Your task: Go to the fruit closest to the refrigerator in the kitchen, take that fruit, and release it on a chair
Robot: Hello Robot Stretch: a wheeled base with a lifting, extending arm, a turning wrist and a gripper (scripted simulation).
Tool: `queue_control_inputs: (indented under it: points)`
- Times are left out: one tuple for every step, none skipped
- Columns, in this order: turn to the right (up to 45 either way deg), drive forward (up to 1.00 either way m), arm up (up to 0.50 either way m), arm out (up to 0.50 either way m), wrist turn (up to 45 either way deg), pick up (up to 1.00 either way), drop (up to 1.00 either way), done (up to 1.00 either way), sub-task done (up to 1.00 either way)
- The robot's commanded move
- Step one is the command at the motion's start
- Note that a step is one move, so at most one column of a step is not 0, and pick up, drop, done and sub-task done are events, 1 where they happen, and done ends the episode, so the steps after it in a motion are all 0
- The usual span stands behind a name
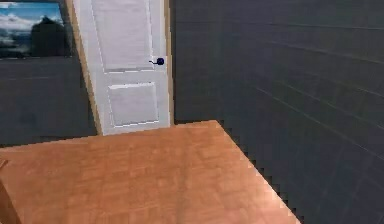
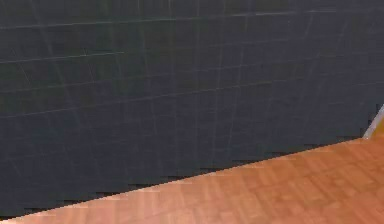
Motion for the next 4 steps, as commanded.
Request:
queue_control_inputs:
  points:
    - [-45.0, 0.0, 0.0, 0.0, 0.0, 0.0, 0.0, 0.0, 0.0]
    - [-6.0, 0.0, 0.0, 0.0, 0.0, 0.0, 0.0, 0.0, 0.0]
    - [0.0, 0.15, 0.0, 0.0, 0.0, 0.0, 0.0, 0.0, 0.0]
    - [45.0, 0.0, 0.0, 0.0, 0.0, 0.0, 0.0, 0.0, 0.0]
